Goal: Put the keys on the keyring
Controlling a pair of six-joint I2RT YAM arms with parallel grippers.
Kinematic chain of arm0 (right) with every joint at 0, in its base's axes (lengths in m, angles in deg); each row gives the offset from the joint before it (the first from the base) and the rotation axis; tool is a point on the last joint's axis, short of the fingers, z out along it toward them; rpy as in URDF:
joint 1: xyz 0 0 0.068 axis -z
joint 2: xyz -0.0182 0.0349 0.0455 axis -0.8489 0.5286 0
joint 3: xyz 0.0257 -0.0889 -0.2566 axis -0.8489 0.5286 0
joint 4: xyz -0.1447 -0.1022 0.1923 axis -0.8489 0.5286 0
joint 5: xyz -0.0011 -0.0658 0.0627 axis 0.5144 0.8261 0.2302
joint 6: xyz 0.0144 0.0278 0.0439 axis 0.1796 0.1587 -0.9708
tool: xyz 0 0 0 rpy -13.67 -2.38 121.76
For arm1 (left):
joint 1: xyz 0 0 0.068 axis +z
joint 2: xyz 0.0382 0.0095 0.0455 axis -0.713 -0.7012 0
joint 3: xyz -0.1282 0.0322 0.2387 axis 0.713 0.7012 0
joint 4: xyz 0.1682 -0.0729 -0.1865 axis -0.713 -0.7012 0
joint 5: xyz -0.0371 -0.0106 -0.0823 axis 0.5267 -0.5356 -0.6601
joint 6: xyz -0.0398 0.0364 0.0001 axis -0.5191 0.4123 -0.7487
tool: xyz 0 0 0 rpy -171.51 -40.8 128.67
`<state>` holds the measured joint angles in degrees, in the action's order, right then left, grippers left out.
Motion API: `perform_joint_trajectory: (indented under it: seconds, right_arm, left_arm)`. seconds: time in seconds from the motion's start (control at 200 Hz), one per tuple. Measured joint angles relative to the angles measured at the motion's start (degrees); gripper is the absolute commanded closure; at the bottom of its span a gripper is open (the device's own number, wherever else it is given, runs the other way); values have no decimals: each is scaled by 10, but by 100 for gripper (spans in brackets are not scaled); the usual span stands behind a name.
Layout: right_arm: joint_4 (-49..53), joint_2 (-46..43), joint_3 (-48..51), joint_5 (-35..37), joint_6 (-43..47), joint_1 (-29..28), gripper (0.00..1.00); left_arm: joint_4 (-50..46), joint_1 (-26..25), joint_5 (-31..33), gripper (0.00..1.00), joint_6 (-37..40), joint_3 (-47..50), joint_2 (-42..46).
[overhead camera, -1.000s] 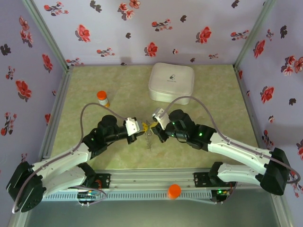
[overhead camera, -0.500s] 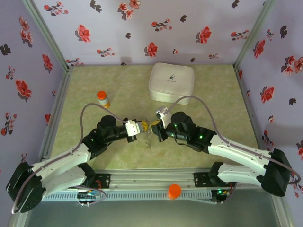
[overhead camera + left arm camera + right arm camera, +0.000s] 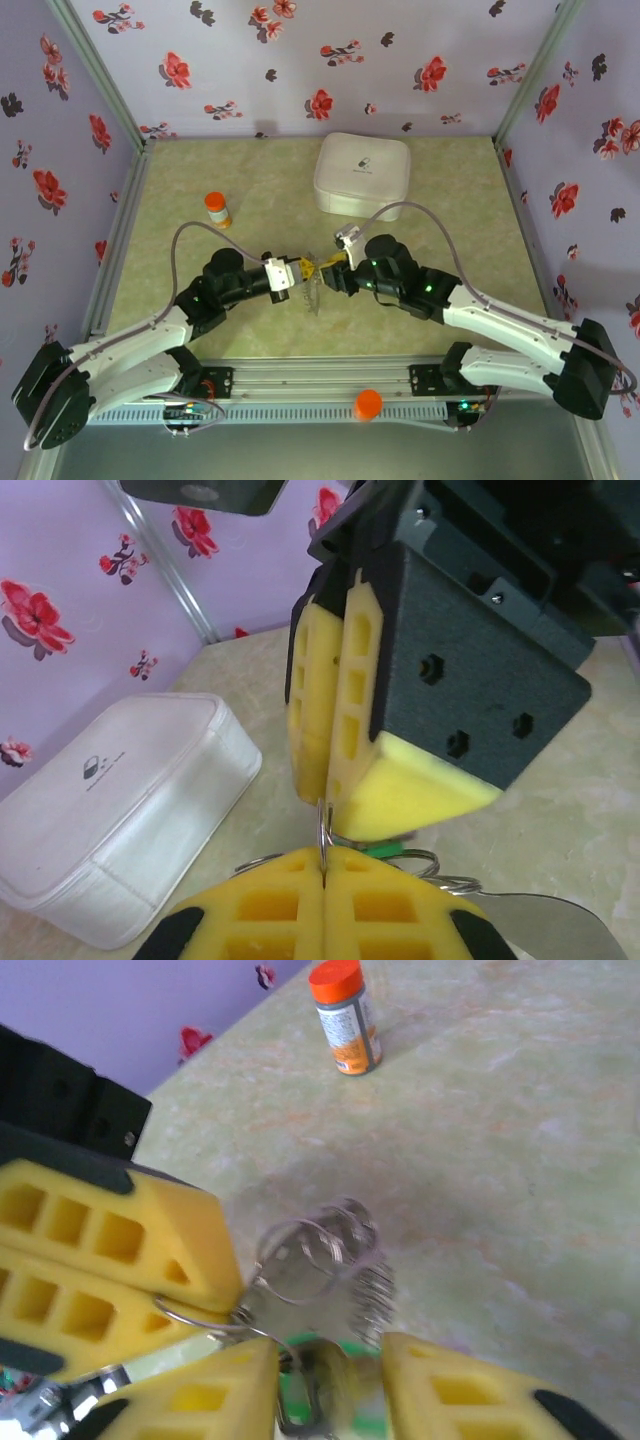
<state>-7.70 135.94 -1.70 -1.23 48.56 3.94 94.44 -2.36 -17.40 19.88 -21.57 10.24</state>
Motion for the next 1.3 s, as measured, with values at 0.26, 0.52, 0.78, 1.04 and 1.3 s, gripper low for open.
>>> perform_joint_trajectory:
  seconds: [0.26, 0.52, 0.78, 1.04, 1.3]
  right_arm:
    - [67, -73, -14, 17, 86, 14, 54]
    - [67, -111, -7, -46, 255, 14, 59]
    - [54, -66, -7, -122, 348, 14, 64]
    - [50, -53, -7, -139, 374, 10, 75]
    - [51, -44, -7, -152, 389, 7, 88]
  left_arm:
    - [79, -3, -33, 100, -52, 35, -8]
    - [117, -3, -68, 100, -81, 43, -20]
    - [157, -3, -104, 100, -94, 51, -48]
    - [183, -3, -126, 100, -94, 52, -60]
    - [186, -3, -130, 100, -94, 52, -61]
